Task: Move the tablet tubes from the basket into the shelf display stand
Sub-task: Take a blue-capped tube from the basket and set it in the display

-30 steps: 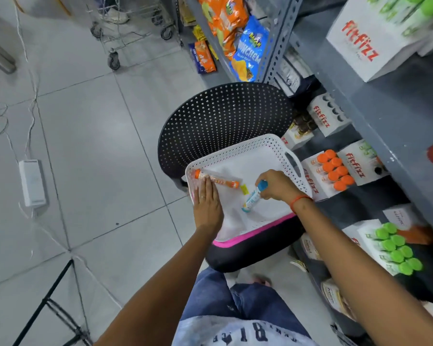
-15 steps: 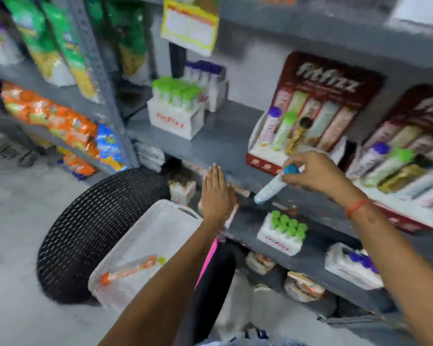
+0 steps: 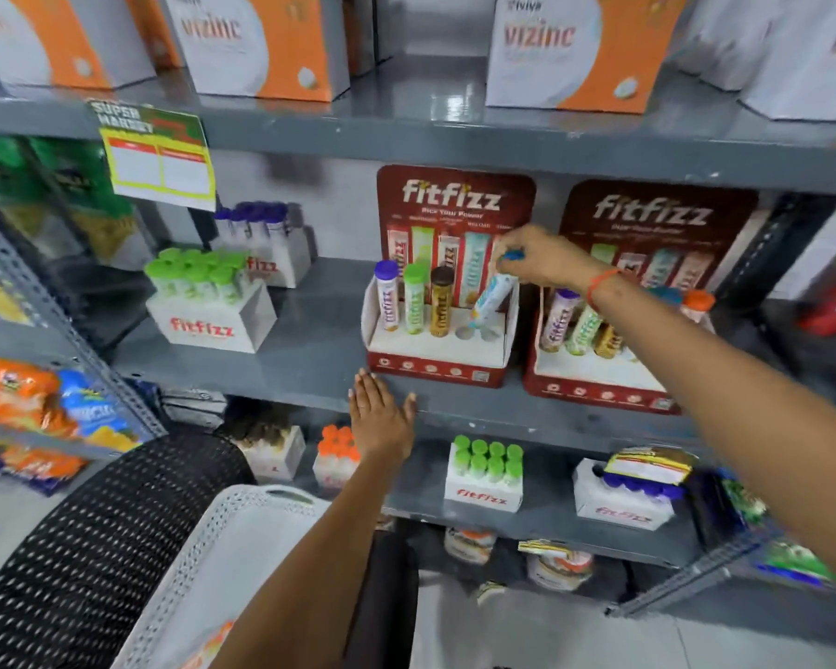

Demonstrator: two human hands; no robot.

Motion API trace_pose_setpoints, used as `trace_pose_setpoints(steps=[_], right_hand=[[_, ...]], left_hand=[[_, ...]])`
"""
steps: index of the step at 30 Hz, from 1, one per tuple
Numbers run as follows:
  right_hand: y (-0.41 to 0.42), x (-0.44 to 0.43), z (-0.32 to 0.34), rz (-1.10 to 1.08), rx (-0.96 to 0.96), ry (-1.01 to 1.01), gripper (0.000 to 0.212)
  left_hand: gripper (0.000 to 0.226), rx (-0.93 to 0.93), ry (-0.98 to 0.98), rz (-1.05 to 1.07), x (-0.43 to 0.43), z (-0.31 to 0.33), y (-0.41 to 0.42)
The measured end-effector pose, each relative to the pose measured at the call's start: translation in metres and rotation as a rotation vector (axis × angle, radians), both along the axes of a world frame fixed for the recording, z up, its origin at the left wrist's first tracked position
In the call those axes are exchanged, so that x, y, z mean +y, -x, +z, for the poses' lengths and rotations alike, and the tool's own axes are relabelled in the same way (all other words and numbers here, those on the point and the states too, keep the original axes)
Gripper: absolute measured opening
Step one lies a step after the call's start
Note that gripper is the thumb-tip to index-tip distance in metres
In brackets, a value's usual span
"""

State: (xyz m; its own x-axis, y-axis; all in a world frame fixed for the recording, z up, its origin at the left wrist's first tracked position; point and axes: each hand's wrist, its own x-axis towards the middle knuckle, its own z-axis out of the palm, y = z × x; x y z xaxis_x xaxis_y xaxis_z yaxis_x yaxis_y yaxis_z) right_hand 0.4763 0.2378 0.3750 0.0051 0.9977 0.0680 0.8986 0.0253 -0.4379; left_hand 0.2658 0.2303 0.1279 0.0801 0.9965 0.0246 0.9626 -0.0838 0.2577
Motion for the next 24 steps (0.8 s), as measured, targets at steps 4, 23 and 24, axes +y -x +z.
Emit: trace_pose_setpoints(steps=[4,23,24], right_hand=[[-0.013,0.03,-0.011,-0.002,-0.066,-0.022,0.01],[0.016,0.034,-0.016,0.003,-0.064,-0.039,0.044],[0.017,0.036,-0.016,0.008,-0.084,-0.026,0.043]], left_hand=[[0.073,0.016,0.004,-0.001,-0.001,0.001,0.0],[0.082,-0.004,0.028,0.012,-0.001,-0.001,0.001],[0.082,-0.005,0.021,0.012,-0.002,-0.002,0.001]])
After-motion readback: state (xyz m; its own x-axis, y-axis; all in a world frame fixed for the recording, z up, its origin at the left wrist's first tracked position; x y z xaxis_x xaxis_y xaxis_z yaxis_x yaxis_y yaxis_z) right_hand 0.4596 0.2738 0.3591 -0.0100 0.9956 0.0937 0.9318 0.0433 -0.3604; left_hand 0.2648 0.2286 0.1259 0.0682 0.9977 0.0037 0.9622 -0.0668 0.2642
